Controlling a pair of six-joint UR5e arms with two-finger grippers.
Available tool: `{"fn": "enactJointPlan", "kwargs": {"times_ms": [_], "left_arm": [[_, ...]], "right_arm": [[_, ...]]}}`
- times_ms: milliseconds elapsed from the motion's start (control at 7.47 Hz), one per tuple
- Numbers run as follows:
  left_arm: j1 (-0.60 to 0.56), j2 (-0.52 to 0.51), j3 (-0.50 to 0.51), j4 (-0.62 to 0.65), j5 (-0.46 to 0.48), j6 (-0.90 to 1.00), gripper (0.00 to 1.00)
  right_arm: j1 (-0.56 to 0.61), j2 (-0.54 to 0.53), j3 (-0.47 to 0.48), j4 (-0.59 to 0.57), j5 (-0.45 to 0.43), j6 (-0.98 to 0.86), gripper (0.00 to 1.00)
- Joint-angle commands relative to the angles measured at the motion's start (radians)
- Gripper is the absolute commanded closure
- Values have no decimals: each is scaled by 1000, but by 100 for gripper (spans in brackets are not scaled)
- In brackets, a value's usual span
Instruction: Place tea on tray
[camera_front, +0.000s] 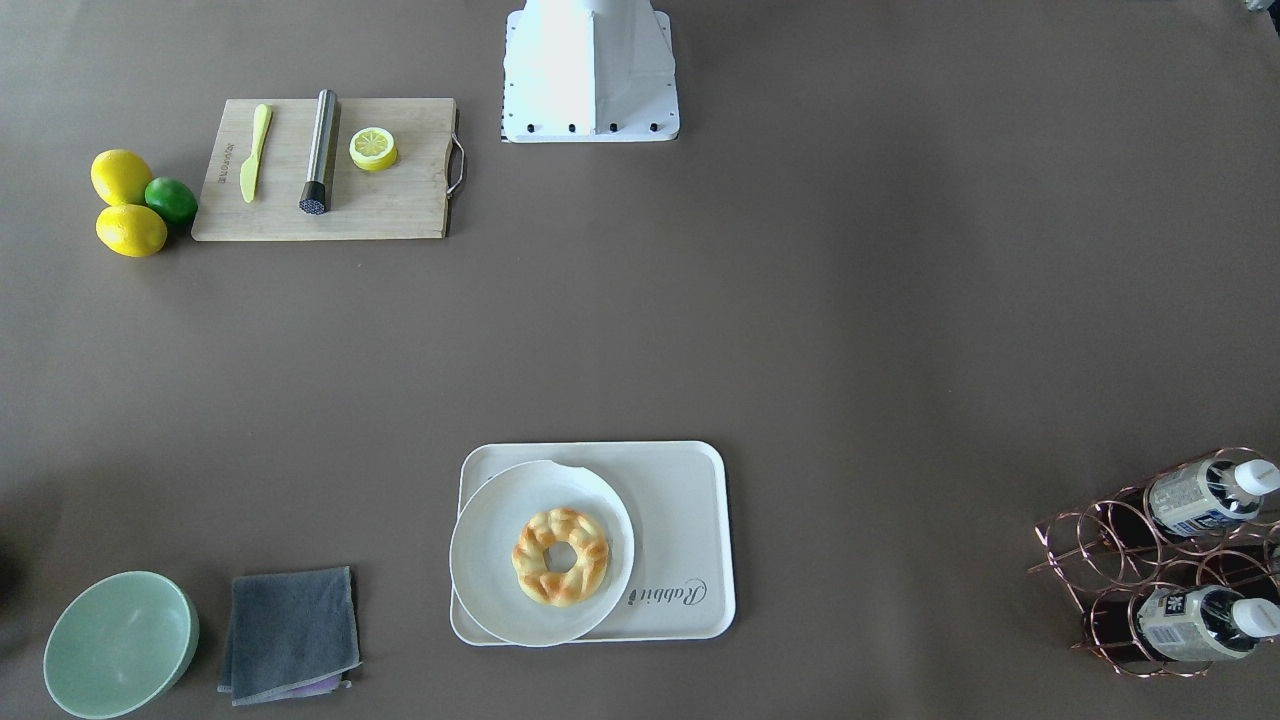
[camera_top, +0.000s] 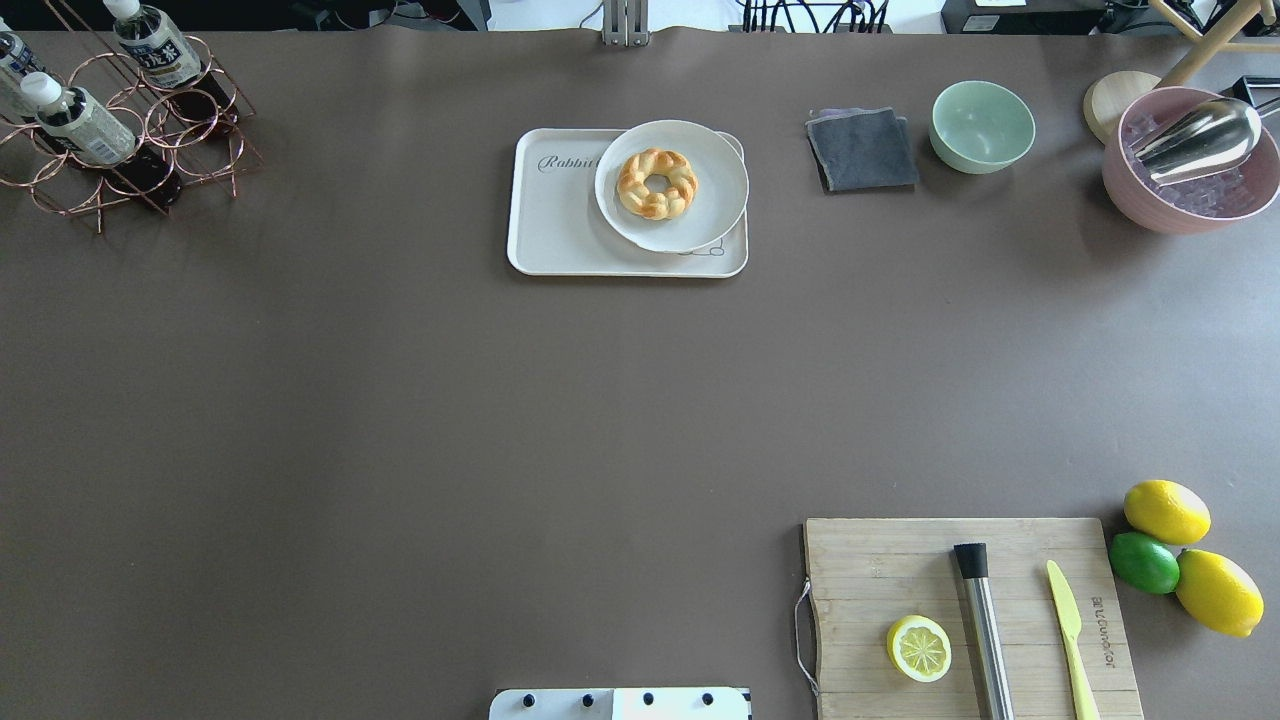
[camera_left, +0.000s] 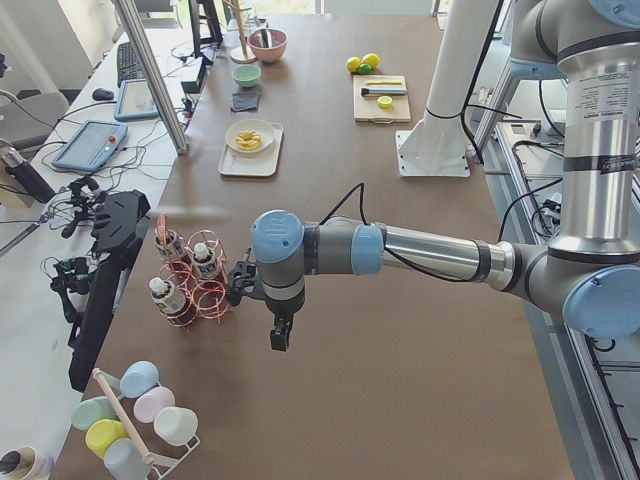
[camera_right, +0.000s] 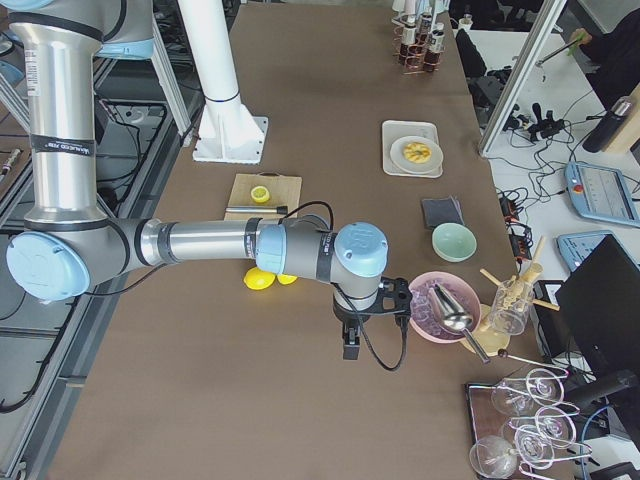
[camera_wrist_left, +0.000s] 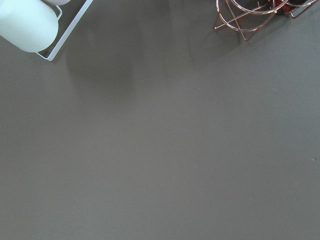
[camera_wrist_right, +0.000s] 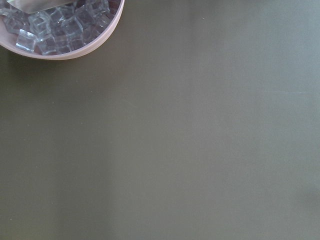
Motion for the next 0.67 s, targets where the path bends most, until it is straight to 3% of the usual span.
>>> {"fn": "enactJointPlan", "kwargs": {"times_ms": [0,536], "left_arm": [[1,-1,0,0,1,0,3],[1,-11,3,-6,4,1,3]], "right_arm": [[0,1,-2,3,-2,-3,0],[0,6,1,3,0,-6,0]]}}
